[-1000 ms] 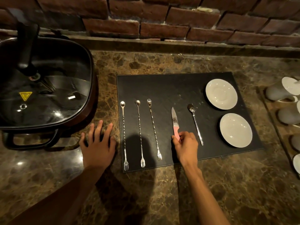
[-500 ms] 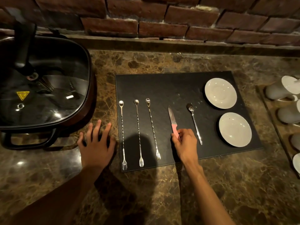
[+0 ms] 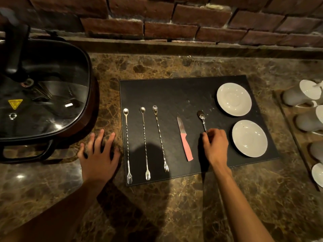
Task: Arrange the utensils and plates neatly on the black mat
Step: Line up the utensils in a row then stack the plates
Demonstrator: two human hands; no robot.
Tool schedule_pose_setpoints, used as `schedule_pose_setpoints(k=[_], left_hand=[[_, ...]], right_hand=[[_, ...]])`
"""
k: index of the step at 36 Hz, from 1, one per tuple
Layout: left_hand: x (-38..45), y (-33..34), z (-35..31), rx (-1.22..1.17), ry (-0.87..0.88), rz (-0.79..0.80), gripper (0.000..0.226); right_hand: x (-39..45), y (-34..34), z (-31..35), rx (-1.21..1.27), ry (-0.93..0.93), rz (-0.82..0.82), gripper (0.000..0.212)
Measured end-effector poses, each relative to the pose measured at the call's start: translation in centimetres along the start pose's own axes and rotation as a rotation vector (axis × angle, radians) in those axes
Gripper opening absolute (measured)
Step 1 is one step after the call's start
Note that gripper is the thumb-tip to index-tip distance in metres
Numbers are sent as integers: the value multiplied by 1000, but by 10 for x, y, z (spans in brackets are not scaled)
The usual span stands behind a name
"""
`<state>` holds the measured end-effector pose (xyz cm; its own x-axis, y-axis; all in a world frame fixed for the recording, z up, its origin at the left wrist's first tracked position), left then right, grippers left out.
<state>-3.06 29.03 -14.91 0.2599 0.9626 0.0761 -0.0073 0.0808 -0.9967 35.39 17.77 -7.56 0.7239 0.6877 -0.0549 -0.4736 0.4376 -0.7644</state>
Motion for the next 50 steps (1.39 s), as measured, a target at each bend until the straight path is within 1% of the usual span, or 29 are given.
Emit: schedule_pose_setpoints(k=[2, 6, 9, 12, 17, 23, 28, 30, 33, 34, 40, 47, 50], left_hand=[[0, -2, -1, -9, -3, 13, 55], [0, -1, 0, 4, 3, 26, 56], [1, 0, 1, -3, -2, 21, 56], [0, 3, 1, 9, -3, 9, 55], [0, 5, 2, 22, -7, 8, 56], [0, 3, 1, 17, -18, 28, 56], [0, 1, 1, 15, -14, 41, 56], [0, 1, 1, 14, -17, 47, 56], [0, 2, 1, 21, -9, 61, 56], [1, 3, 1, 21, -7, 64, 56], [0, 8, 3, 23, -15, 69, 55], [1, 7, 4, 15, -31, 89, 54], [1, 7, 4, 2, -15, 86, 55]], right_hand=[[11, -5, -4, -32, 2, 16, 19], [21, 0, -5, -91, 11, 100, 22], [19, 2, -1, -134, -10, 97, 18], [17, 3, 4, -178, -22, 92, 20], [21, 3, 6, -252, -29, 133, 22], [33, 0, 2, -185, 12, 190, 21], [37, -4, -6, -14, 97, 191, 9], [38, -5, -9, 15, 104, 175, 9], [38, -7, -12, 29, 110, 148, 21], [38, -7, -12, 32, 110, 145, 22], [37, -4, -10, 30, 89, 160, 8], [37, -4, -7, 19, 73, 155, 9], [37, -4, -7, 22, 84, 160, 14]])
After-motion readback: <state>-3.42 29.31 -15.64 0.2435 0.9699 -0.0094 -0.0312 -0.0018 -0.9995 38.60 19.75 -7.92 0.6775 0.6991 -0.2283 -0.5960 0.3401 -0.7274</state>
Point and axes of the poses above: each hand's wrist, its own x-axis towards the middle knuckle, its own y-axis out of the palm, z = x × y, the point moved 5 cm from there along x, towards the middle knuckle, and after that the axes turned 11 degrees about x, right-handed, at the moved point
